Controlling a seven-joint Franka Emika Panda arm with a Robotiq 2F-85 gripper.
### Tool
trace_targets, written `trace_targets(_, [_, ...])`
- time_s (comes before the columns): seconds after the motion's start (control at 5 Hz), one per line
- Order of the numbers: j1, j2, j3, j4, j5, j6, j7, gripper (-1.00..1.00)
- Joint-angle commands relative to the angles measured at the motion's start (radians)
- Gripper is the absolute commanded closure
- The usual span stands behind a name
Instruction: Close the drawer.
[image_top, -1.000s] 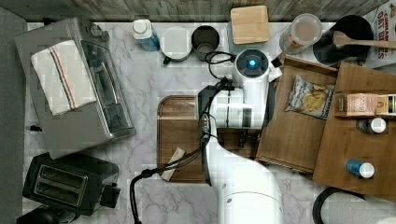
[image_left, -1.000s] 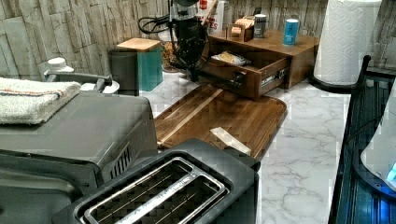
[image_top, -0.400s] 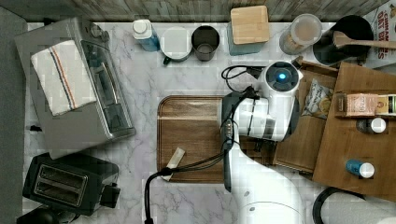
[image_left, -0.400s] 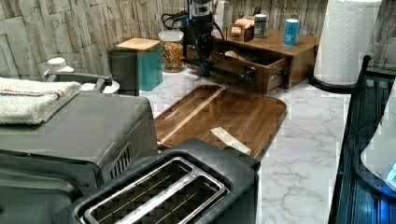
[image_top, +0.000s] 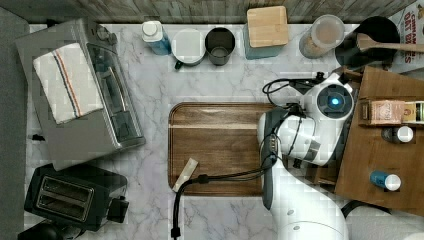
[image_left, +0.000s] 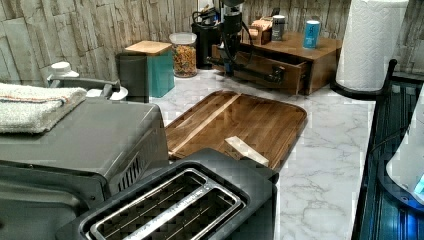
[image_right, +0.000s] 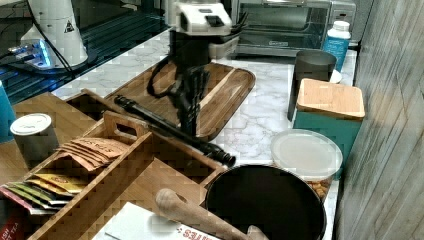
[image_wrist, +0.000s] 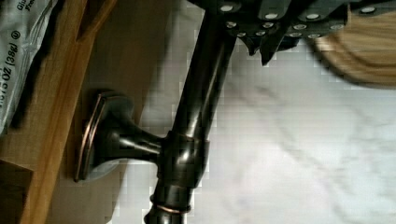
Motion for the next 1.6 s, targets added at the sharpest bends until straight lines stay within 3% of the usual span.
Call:
trace_targets(0.2, [-0.141,0.009,-0.259,0.157,-0.12,-0.019,0.016,1.0])
trace_targets(0.4, [-0.093,0.012,-0.314,0.18,-0.143,-0.072,0.088,1.0])
trace_targets(0.8, [-0.067,0.016,-0.344,0.179,-0.123,-0.07,0.077,1.0])
trace_targets(1.6, [-0.057,0.018,-0.354,0.179,-0.116,-0.069,0.072,1.0])
